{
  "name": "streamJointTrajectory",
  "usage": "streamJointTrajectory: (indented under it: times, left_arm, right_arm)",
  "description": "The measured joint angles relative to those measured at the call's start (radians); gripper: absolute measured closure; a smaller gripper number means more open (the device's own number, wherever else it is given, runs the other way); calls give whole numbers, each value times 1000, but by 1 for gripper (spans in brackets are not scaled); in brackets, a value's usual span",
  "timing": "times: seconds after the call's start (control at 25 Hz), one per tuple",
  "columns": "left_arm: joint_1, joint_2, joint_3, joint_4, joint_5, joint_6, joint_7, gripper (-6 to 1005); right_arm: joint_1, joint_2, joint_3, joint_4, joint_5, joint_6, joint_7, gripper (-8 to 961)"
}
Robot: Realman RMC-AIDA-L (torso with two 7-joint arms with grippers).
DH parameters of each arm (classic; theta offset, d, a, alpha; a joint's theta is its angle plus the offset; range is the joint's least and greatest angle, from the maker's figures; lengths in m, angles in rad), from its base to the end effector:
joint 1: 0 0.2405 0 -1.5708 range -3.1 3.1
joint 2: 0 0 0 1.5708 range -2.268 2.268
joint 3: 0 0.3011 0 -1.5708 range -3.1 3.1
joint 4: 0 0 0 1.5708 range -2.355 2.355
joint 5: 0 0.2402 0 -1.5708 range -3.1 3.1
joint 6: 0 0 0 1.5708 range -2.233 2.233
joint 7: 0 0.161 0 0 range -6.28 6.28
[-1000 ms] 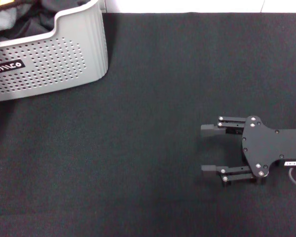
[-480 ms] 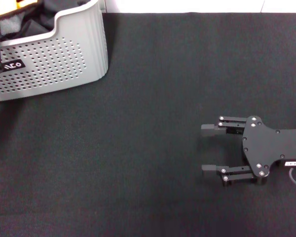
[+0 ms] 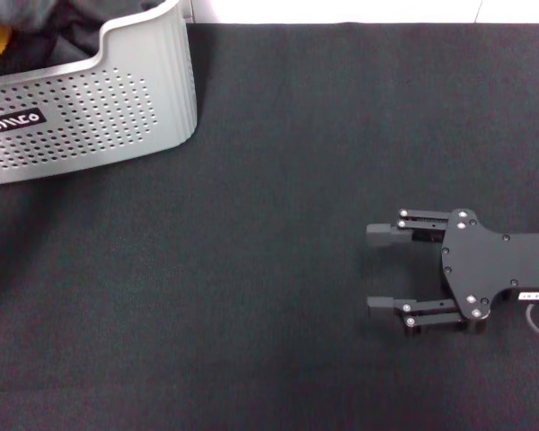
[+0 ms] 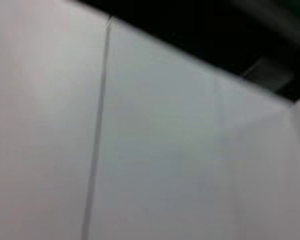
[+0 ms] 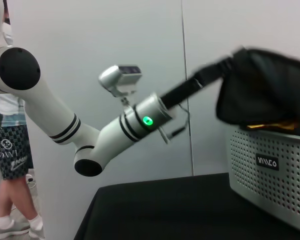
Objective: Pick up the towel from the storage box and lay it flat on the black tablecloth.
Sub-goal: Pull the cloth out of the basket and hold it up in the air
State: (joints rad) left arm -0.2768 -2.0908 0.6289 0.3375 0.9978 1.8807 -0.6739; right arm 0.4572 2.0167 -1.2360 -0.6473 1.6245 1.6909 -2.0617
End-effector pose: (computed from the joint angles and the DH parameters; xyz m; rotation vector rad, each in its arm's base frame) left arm -0.3462 0.2933 0.0486 -1.6315 -0.0979 -1.3278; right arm 0.2602 0.3339 -0.0576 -2.9495 0.0308 0.9861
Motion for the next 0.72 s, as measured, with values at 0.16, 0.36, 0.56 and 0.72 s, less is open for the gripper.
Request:
streamJointTrajectory:
  times: [0.16, 0.36, 0.56, 0.72]
  left_arm:
    - [-9, -2, 11, 18, -14, 144, -122, 977]
    - [-15, 0, 190, 77, -123, 153, -276, 979]
    - [-3, -1, 377, 156, -228, 156, -325, 979]
    - [0, 3, 502, 202, -275, 156, -344, 979]
  right_arm:
    - [2, 3, 1, 1, 22, -8, 0, 198]
    - [5, 5, 1, 16, 76, -10, -22, 199]
    - [8, 6, -3, 24, 180, -9, -37, 198]
    - [11, 9, -9, 24, 261, -9, -63, 201]
